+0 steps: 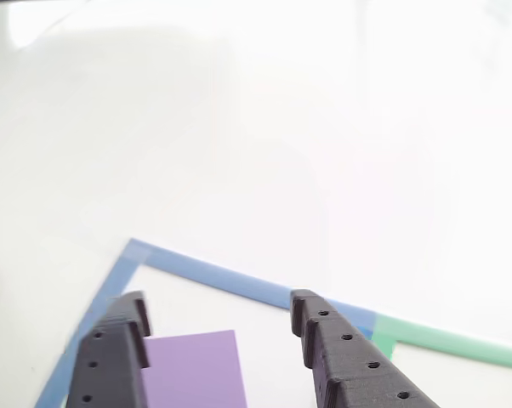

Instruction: Tower of hanoi

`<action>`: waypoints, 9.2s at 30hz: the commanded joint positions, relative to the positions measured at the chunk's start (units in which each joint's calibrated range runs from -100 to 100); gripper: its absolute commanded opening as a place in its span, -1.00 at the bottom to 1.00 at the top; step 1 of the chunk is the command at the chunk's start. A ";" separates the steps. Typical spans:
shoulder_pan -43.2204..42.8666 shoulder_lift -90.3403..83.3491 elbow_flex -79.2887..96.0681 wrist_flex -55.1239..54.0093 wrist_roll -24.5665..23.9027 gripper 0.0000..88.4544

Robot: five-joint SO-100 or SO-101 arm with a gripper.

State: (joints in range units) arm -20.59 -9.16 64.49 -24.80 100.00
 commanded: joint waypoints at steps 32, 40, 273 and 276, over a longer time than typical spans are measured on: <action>16.89 -18.16 -79.98 122.69 0.00 -0.83; 20.17 -27.86 -53.63 105.13 0.00 -0.51; -4.31 15.33 1.25 -19.68 0.00 -0.68; -4.23 15.65 1.16 -20.16 0.00 -0.63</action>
State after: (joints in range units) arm -24.76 6.71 67.71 -43.18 99.61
